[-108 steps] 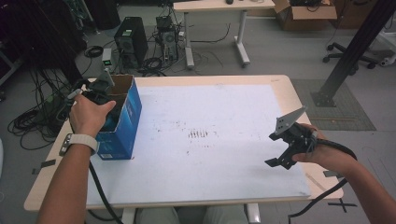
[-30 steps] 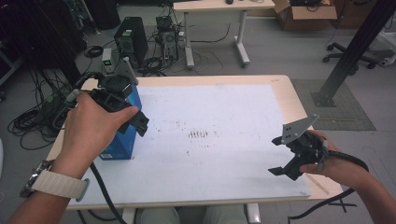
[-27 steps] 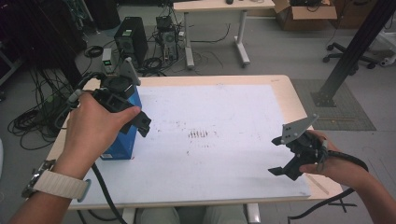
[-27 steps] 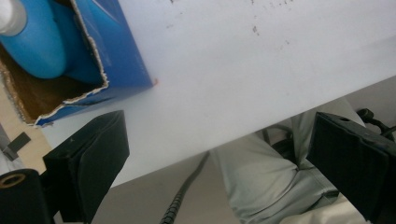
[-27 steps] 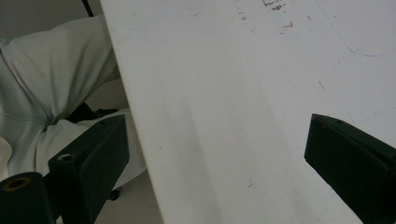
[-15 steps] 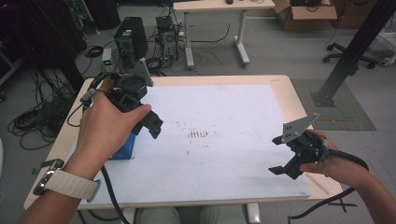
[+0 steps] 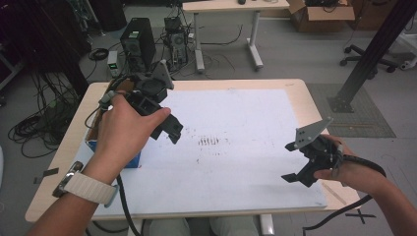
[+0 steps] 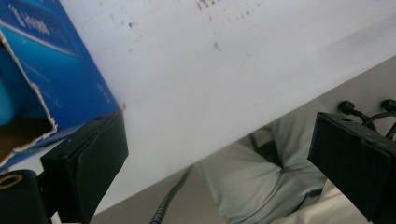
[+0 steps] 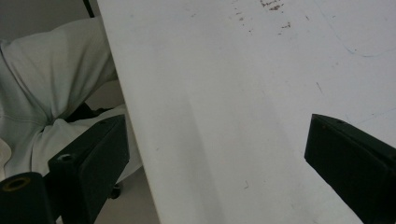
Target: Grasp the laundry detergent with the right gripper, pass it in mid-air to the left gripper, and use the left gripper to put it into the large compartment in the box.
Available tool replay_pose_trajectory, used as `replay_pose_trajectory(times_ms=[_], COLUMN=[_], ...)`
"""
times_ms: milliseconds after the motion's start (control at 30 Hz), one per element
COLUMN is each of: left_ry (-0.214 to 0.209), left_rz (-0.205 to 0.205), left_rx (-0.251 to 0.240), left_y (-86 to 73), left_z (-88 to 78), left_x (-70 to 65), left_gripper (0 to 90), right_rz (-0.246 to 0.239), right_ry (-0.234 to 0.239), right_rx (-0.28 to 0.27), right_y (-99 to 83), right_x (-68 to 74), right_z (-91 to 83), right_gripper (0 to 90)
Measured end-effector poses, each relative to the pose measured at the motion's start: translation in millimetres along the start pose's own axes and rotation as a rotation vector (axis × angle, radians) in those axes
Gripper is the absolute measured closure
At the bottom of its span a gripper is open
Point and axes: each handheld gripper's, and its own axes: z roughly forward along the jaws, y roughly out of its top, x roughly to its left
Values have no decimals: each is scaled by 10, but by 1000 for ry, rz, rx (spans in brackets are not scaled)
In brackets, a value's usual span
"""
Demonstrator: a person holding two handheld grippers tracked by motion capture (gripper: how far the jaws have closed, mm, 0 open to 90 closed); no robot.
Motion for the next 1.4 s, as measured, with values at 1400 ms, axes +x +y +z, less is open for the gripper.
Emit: replay_pose_trajectory(times_ms=[1400], left_ry=[-43], left_rz=[45], left_rx=[-64], left_y=[166], left_z=[110], left_x=[-151], left_gripper=[52], right_rz=[-4], right_ry=[9], right_rx=[9], right_y=[34], right_x=[-37], right_z=[39], right_gripper=[64])
